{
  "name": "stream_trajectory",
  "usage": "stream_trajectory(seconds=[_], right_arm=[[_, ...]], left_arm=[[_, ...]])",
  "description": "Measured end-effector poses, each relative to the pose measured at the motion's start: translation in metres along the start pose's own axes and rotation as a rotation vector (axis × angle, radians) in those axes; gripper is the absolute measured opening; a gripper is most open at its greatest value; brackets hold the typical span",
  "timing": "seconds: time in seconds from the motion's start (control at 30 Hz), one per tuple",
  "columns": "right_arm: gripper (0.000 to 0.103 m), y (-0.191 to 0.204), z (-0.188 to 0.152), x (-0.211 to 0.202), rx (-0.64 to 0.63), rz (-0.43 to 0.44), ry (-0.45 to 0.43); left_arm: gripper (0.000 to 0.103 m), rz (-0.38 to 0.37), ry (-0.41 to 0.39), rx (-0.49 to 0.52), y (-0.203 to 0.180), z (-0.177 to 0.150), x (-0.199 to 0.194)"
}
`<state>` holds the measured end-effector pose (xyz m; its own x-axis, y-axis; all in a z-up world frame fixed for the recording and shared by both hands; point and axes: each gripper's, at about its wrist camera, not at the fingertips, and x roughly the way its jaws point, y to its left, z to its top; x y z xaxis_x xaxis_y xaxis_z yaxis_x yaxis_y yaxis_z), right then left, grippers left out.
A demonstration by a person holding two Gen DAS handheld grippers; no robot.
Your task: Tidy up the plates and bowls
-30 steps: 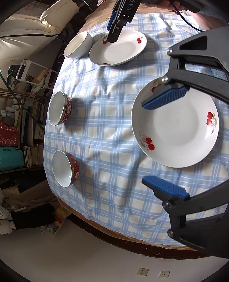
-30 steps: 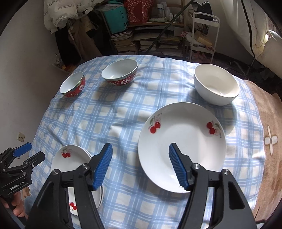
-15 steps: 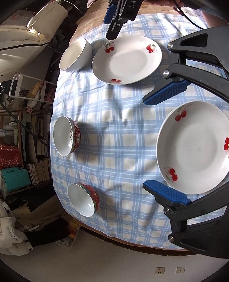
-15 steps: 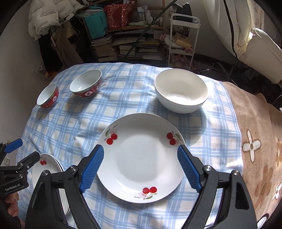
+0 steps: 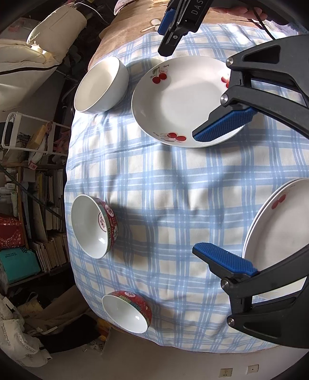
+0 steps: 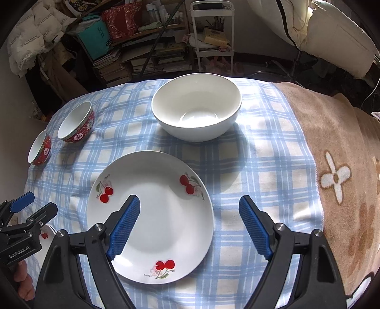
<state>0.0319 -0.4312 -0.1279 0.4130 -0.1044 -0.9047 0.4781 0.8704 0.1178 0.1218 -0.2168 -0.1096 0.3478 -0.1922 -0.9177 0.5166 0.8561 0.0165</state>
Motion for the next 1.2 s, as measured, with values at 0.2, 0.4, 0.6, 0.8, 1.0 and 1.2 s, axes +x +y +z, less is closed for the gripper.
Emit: stream_trajectory(seconds=[0.2,0.4,0.6,0.8,1.0,1.2], right_arm=[[0.09,-0.016,0.0,0.019,0.052,0.023,0.04],[0.089,-0.026,-0.003,0.034,0.078,0.032,0.085],[0.075,-0.033,-0.01,0.047,0.105,0.056,0.143],[0.062,-0.033,-0.016,0.059,0.105,0.043,0.19],[0.037,-0.04,-0.016,0.058,0.147,0.113,0.184],[0.014,-0.044,-0.019,0.063,0.177,0.164,0.194]], left_arm=[[0.086,-0.019,0.036,0.019,-0.016,0.0,0.026],[0.085,-0.021,0.076,0.028,-0.026,0.002,0.049],[0.074,-0.034,0.092,0.022,-0.03,0.003,0.064],[0.048,-0.109,0.142,0.002,-0.037,0.0,0.079],[0.037,-0.133,0.127,-0.016,-0.043,0.0,0.084],[0.02,-0.193,0.128,-0.06,-0.048,0.003,0.086]])
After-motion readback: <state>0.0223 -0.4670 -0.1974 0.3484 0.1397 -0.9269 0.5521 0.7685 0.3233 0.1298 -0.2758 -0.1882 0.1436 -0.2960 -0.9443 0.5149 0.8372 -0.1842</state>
